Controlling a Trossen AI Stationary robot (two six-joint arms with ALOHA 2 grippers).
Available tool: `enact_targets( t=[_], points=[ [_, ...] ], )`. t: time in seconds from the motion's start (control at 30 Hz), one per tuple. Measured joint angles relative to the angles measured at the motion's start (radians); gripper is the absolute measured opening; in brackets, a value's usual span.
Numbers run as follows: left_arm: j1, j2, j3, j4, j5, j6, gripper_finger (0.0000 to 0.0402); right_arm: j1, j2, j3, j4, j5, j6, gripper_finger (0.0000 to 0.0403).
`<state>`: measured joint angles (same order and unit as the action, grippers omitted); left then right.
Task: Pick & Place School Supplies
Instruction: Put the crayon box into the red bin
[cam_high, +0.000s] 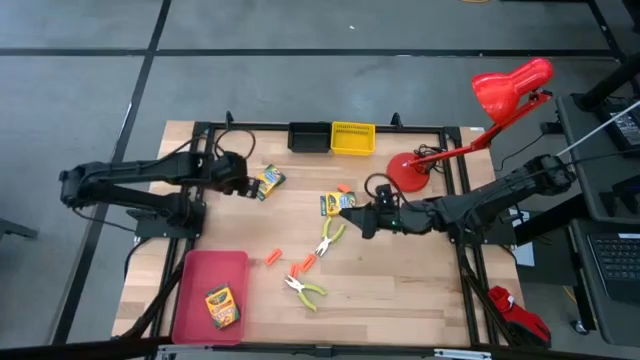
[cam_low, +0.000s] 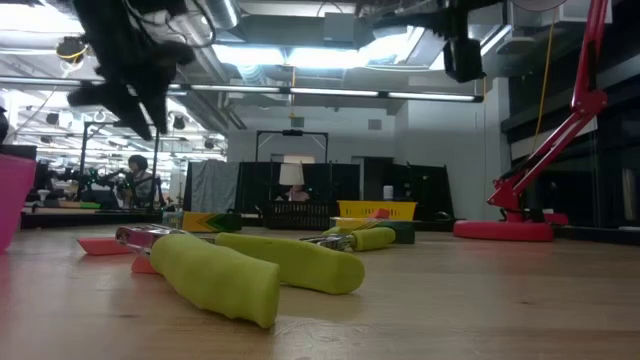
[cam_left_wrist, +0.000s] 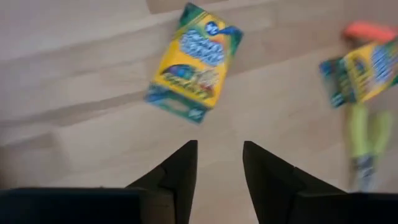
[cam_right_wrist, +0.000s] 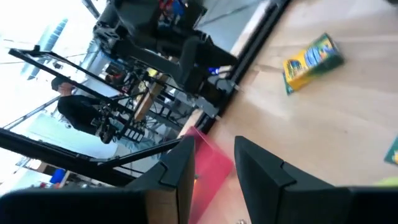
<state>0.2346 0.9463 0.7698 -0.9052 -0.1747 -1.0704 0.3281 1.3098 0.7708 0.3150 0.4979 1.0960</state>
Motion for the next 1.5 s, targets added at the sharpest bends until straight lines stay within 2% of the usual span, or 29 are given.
enact_targets(
  t=[0.17, 0.3, 0.47, 0.63, 0.9, 1.07, 1.2, 1.5],
  points=[
    [0.156, 0.019, -0.082, 0.177, 0.083, 0.022, 0.0108, -0.106, 0.0, 0.0, 0.001, -0.157, 0.023, 0.0116],
    [0.282, 0.055, -0.114, 0.22, 0.149, 0.074, 0.0083, -0.204, 0.001, 0.023, -0.024, -0.313, 0.016, 0.0116],
    [0.417, 0.124, -0.114, 0.307, 0.305, 0.196, 0.0061, -0.292, 0.029, 0.17, -0.224, -0.427, -0.098, 0.0116],
    [0.491, 0.217, -0.113, 0.344, 0.366, 0.218, 0.005, -0.351, 0.16, 0.35, -0.406, -0.546, -0.209, 0.0116],
    [0.567, 0.305, -0.113, 0.423, 0.403, 0.274, 0.0013, -0.41, 0.401, 0.505, -0.446, -0.732, -0.293, 0.0116],
    [0.618, 0.347, -0.113, 0.41, 0.461, 0.335, 0.0003, -0.439, 0.503, 0.54, -0.436, -0.804, -0.289, 0.0116],
    [0.65, 0.397, -0.113, 0.41, 0.508, 0.369, 0.0002, -0.447, 0.532, 0.569, -0.425, -0.806, -0.285, 0.0116],
    [0.683, 0.474, -0.113, 0.424, 0.508, 0.411, 0.0002, -0.466, 0.583, 0.624, -0.423, -0.809, -0.289, 0.0116]
  ],
)
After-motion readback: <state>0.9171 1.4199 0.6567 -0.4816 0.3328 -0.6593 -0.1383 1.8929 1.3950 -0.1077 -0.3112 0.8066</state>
